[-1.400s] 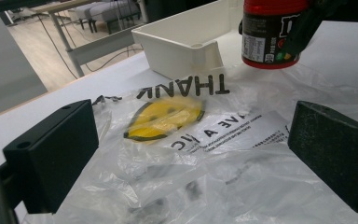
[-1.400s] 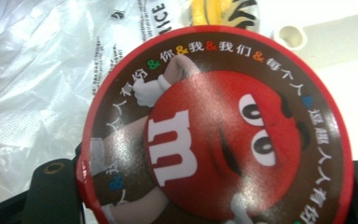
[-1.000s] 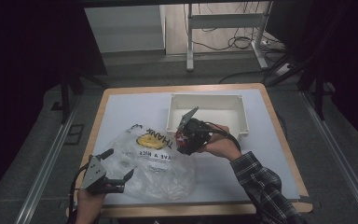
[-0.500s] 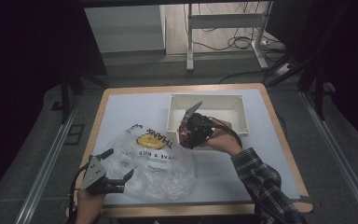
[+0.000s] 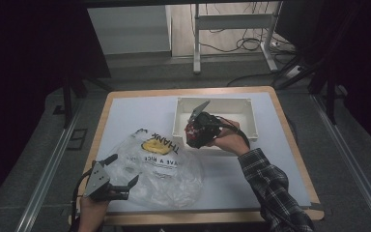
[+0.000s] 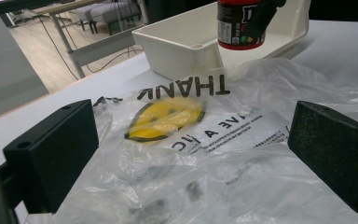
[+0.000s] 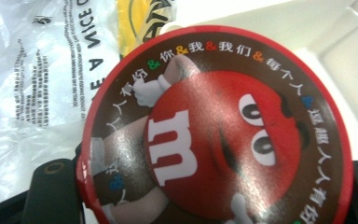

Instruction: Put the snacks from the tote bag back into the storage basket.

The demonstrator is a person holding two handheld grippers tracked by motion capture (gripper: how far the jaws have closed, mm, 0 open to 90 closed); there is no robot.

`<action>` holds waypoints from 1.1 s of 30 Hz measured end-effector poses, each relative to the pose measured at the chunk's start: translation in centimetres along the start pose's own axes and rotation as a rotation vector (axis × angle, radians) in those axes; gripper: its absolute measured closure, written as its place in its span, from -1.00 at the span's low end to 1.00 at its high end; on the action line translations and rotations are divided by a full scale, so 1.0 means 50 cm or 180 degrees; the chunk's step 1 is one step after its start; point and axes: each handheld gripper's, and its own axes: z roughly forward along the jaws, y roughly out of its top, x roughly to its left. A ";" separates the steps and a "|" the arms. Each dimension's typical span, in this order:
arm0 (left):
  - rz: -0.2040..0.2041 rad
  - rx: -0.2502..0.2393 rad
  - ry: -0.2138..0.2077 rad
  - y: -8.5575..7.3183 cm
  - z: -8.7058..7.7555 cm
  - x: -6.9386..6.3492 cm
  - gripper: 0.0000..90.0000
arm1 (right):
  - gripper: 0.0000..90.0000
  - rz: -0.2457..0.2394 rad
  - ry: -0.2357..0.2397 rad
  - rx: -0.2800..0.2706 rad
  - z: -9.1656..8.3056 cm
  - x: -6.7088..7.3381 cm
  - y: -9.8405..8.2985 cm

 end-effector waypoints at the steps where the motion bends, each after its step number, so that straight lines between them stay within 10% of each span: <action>1: 0.0001 -0.0001 0.0003 0.000 0.000 0.000 -0.97 | -0.43 -0.0005 -0.0007 0.0003 0.002 -0.002 0.001; 33: -0.0011 -0.0022 0.0014 0.000 -0.001 0.000 -0.96 | -0.43 0.0016 -0.0087 0.0033 0.057 -0.049 0.014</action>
